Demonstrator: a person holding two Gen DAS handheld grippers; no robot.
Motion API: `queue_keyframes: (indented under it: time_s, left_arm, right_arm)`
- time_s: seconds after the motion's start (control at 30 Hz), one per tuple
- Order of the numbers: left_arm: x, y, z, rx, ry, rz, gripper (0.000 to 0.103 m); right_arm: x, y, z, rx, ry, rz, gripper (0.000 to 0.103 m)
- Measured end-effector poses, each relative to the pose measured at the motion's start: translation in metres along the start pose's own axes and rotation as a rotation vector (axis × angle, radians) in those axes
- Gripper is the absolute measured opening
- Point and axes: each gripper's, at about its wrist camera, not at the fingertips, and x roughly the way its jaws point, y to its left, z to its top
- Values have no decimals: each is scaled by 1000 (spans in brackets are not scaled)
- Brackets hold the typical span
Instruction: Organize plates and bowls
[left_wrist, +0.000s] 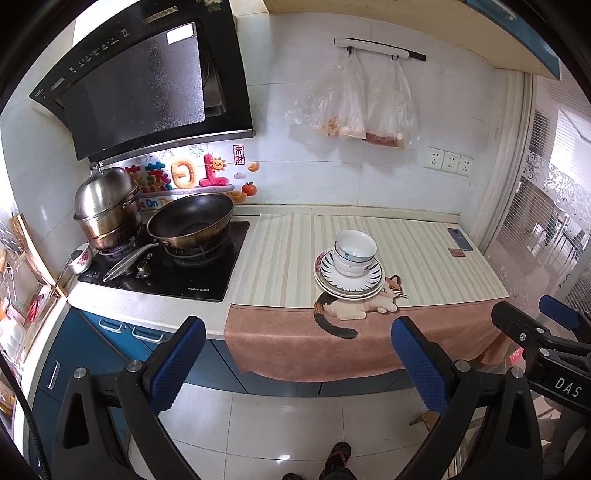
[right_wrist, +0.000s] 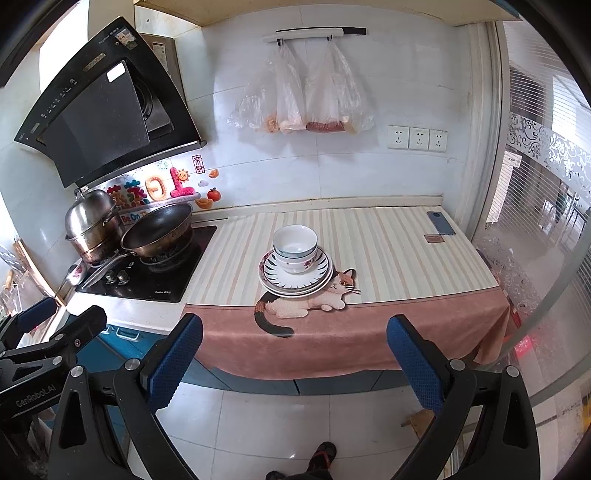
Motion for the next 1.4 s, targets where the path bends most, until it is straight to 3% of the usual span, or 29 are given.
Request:
queue_keyframes:
  time_s: [1.4]
  left_arm:
    - [-2, -2, 4, 20, -2, -13, 103]
  right_arm:
    - [0, -10, 0, 25, -6, -21, 102]
